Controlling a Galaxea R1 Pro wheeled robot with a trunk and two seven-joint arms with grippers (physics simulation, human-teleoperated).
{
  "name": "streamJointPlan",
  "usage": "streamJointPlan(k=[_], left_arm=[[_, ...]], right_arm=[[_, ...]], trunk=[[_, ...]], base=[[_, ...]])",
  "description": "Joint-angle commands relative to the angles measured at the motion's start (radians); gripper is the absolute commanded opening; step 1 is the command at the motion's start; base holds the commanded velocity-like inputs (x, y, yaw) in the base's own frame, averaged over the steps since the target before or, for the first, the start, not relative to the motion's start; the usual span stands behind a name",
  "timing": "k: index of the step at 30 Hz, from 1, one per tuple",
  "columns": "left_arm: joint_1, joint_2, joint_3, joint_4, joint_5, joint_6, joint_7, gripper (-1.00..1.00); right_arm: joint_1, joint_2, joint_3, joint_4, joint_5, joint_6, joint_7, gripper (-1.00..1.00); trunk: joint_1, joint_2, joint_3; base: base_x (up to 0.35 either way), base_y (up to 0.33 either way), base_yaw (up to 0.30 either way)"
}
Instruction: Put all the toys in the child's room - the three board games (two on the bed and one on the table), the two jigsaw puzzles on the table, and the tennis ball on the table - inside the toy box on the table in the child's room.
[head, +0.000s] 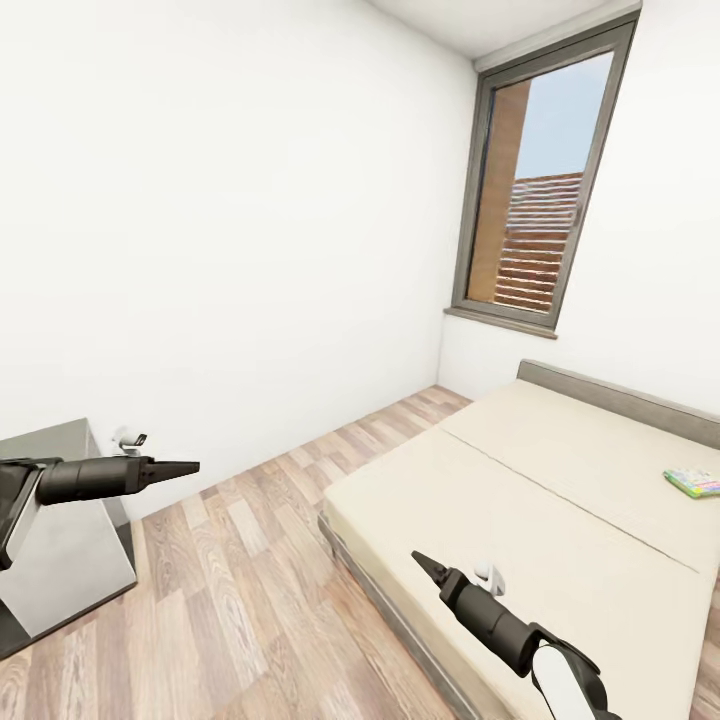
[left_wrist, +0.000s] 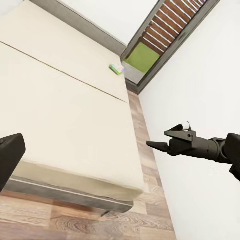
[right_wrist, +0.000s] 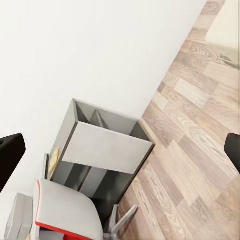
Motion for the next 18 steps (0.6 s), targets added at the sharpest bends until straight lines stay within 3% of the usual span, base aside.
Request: streamJointPlan(k=[1, 13, 18], left_arm=[[0.000, 0.000, 0.000, 0.000, 0.000, 0.011, -0.004, 1.00], [0.001, 0.001, 0.000, 0.000, 0.000, 0.011, -0.003, 1.00], [0.001, 0.000, 0.000, 0.000, 0.000, 0.011, -0.003, 1.00]], right_arm=[[0.000, 0.000, -0.002, 0.001, -0.004, 0.007, 0.001, 1.00], [0.000, 0.001, -0.002, 0.000, -0.004, 0.006, 0.000, 1.00], [0.000, 0.002, -0.001, -0.001, -0.004, 0.006, 0.000, 1.00]], trunk=[[0.000, -0.001, -0.001], [0.000, -0.001, -0.001], [0.000, -0.001, -0.001]], base=[[-0.004, -0.007, 0.000], [-0.001, -0.001, 0.005], [0.000, -0.028, 0.145]])
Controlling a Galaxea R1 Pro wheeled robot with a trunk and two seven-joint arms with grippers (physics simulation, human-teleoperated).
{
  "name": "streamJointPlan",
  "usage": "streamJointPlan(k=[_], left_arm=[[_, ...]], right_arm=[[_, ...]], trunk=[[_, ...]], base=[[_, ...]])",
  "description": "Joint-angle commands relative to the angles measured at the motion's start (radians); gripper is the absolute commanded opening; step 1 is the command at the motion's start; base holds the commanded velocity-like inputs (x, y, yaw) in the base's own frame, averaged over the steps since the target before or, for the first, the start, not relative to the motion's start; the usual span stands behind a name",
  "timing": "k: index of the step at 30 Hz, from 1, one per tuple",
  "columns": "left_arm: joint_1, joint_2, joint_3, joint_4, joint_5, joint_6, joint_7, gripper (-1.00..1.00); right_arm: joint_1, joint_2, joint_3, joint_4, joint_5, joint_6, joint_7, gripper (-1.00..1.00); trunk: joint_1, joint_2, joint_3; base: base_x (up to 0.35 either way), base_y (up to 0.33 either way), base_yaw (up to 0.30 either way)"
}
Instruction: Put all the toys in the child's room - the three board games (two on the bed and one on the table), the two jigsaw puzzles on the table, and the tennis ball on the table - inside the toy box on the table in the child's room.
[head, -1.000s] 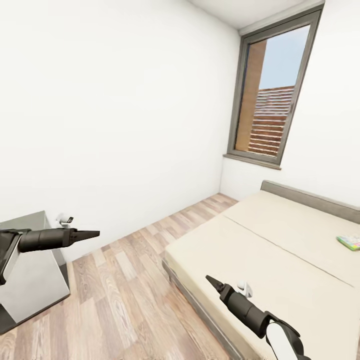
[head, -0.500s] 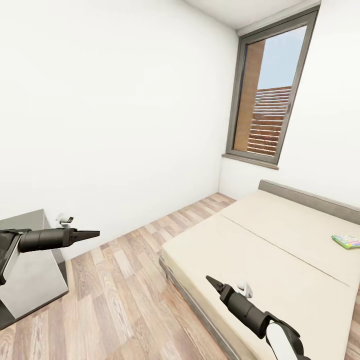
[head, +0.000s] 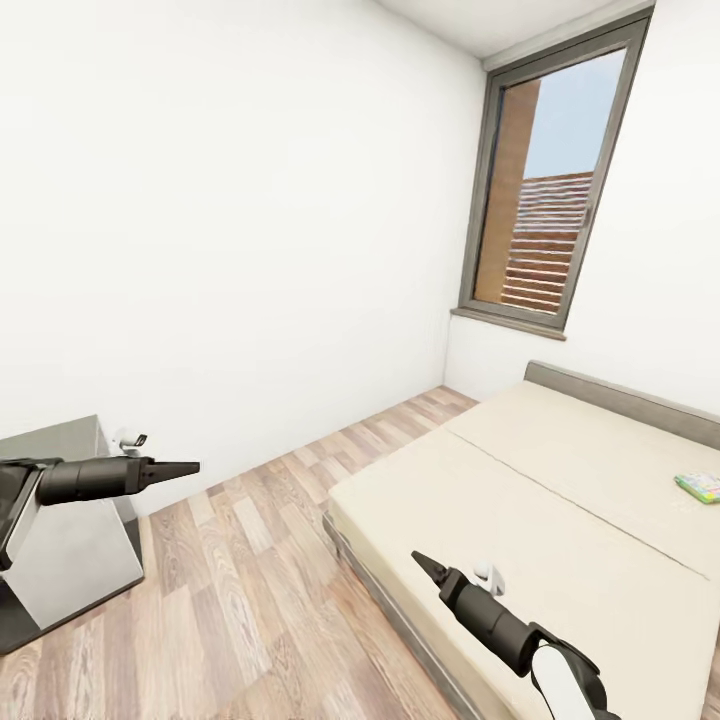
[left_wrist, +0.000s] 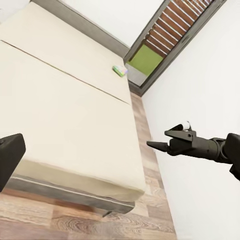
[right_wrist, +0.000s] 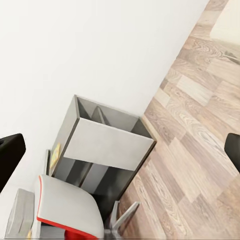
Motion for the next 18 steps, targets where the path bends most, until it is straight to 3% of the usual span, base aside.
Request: streamJointPlan(k=[1, 11, 18], left_arm=[[-0.001, 0.000, 0.000, 0.000, 0.000, 0.011, -0.004, 1.00], [0.000, 0.000, 0.000, 0.000, 0.000, 0.011, -0.004, 1.00], [0.001, 0.000, 0.000, 0.000, 0.000, 0.011, -0.004, 1.00]], right_arm=[[0.000, 0.000, -0.002, 0.000, -0.004, 0.006, 0.001, 1.00], [0.000, 0.000, -0.002, 0.002, -0.005, 0.006, 0.001, 1.00], [0.000, 0.000, -0.002, 0.003, -0.005, 0.006, 0.001, 1.00]], trunk=[[0.000, -0.001, -0.001], [0.000, -0.001, -0.001], [0.000, -0.001, -0.001]], base=[[0.000, -0.143, 0.238], [0.000, -0.215, 0.273], [-0.012, -0.058, 0.289]])
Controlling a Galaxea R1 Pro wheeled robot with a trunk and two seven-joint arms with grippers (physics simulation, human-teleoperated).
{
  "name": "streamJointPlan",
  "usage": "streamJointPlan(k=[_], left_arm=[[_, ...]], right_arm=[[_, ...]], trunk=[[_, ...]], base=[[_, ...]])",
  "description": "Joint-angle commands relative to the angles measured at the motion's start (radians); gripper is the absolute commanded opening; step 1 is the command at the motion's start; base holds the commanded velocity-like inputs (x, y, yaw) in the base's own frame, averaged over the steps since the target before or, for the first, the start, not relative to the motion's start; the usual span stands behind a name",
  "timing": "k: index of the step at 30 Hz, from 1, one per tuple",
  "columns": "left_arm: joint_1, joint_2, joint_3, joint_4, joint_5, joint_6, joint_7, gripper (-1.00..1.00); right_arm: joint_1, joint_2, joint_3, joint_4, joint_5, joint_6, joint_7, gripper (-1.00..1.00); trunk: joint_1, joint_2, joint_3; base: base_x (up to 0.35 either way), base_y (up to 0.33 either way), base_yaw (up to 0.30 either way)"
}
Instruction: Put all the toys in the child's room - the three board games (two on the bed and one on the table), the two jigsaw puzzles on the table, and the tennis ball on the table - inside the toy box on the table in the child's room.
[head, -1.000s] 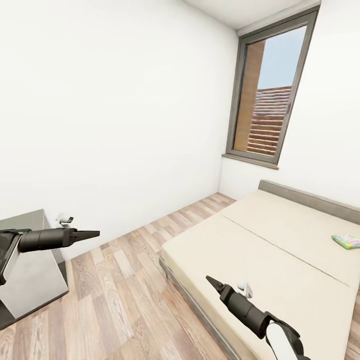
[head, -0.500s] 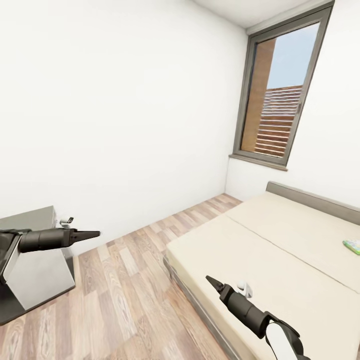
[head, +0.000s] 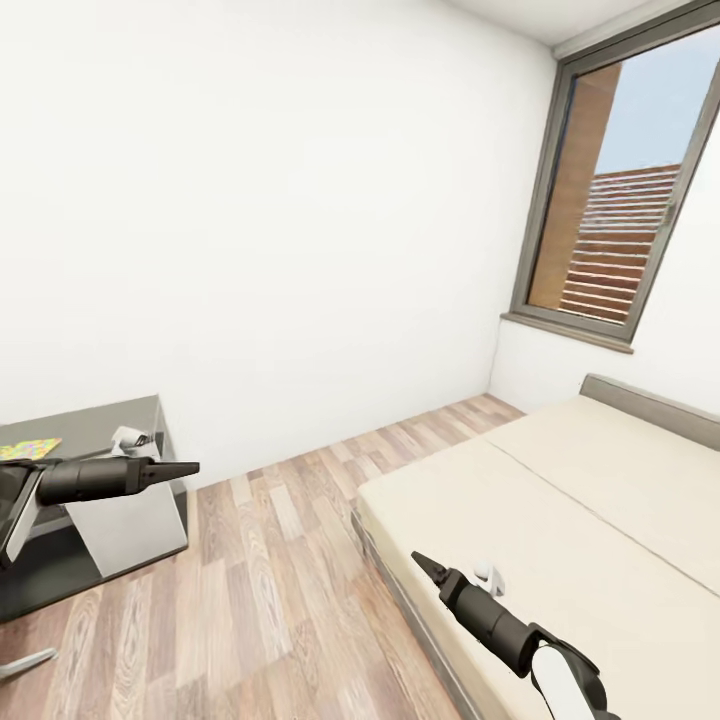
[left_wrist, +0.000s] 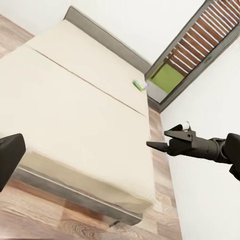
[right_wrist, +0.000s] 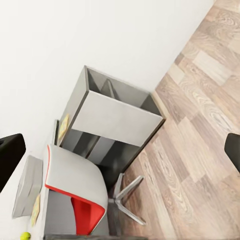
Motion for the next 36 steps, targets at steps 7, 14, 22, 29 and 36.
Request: streamJointPlan(k=[7, 14, 22, 29, 36], left_arm=[[0.000, 0.000, -0.001, 0.000, 0.000, 0.011, -0.003, 1.00], [0.000, 0.000, -0.001, 0.000, 0.000, 0.011, -0.003, 1.00], [0.000, 0.000, -0.001, 0.000, 0.000, 0.011, -0.004, 1.00], [0.000, 0.000, 0.000, 0.000, 0.000, 0.011, -0.004, 1.00], [0.000, 0.000, -0.001, 0.000, 0.000, 0.011, -0.003, 1.00]], right_arm=[[0.000, 0.002, -0.002, 0.002, -0.004, 0.006, 0.001, 1.00], [0.000, 0.002, -0.002, 0.002, -0.004, 0.006, 0.001, 1.00], [0.000, 0.002, -0.002, 0.001, -0.004, 0.006, 0.001, 1.00], [0.000, 0.002, -0.002, 0.000, -0.004, 0.006, 0.001, 1.00], [0.000, 0.002, -0.002, 0.001, -0.004, 0.006, 0.001, 1.00]], trunk=[[0.000, -0.001, -0.001], [0.000, -0.001, -0.001], [0.000, -0.001, -0.001], [0.000, -0.001, -0.001], [0.000, -0.001, -0.001]], base=[[-0.154, -0.007, 0.284], [-0.076, -0.001, 0.107], [-0.079, -0.024, 0.040], [-0.143, -0.144, 0.221], [-0.118, -0.169, 0.251]])
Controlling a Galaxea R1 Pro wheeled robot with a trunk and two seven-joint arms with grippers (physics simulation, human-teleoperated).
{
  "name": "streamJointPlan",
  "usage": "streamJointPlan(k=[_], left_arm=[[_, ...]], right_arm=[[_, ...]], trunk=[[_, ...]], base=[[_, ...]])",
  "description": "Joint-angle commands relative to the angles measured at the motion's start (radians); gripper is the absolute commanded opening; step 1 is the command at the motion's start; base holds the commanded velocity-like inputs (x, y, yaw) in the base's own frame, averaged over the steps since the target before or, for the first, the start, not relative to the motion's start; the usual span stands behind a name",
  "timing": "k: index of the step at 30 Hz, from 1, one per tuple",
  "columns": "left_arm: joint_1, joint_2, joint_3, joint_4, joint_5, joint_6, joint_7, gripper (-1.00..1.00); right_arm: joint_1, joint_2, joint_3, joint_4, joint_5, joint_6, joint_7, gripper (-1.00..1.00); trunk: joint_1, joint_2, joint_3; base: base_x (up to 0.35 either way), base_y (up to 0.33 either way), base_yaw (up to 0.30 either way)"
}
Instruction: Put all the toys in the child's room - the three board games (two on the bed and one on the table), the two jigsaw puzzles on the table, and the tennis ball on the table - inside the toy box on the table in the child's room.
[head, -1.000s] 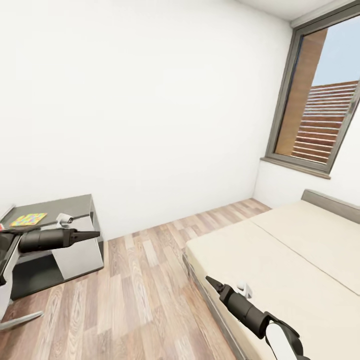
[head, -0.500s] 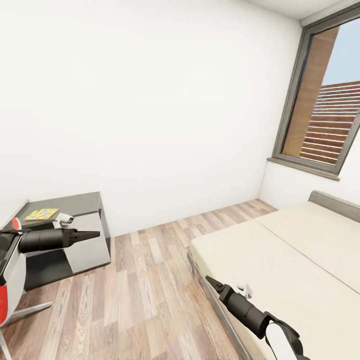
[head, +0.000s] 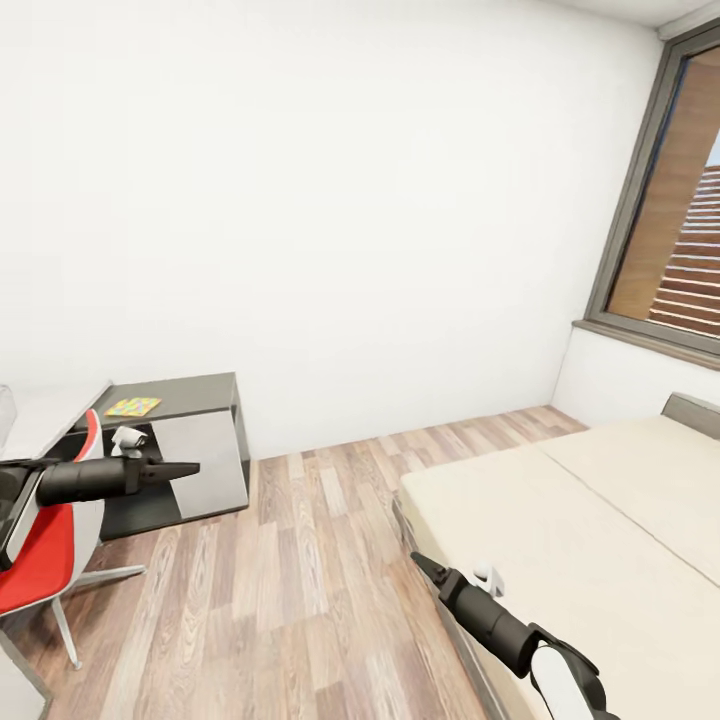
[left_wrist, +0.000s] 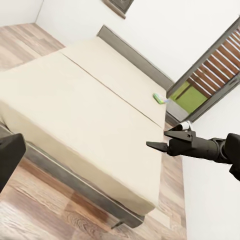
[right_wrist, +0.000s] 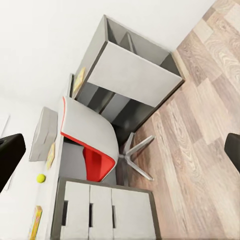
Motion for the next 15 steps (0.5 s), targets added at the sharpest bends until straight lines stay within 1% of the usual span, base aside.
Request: streamJointPlan(k=[1, 6, 10, 15], left_arm=[[-0.001, 0.000, 0.000, 0.000, 0.000, 0.011, -0.004, 1.00], [-0.001, 0.000, 0.000, 0.000, 0.000, 0.011, -0.005, 1.00], [-0.001, 0.000, 0.000, 0.000, 0.000, 0.011, -0.005, 1.00], [-0.001, 0.000, 0.000, 0.000, 0.000, 0.011, -0.005, 1.00]], right_arm=[[0.000, 0.000, -0.002, 0.000, -0.004, 0.006, 0.001, 1.00], [0.000, -0.001, -0.002, -0.001, -0.004, 0.006, 0.001, 1.00], [0.000, 0.000, -0.001, -0.002, -0.004, 0.006, 0.001, 1.00], [0.000, 0.002, -0.001, -0.001, -0.004, 0.006, 0.001, 1.00]], trunk=[[0.000, -0.001, -0.001], [0.000, -0.001, -0.001], [0.000, -0.001, -0.001], [0.000, -0.001, -0.001]], base=[[-0.046, -0.099, 0.130], [-0.021, -0.084, 0.059], [-0.053, -0.174, 0.034], [-0.134, -0.210, 0.188]])
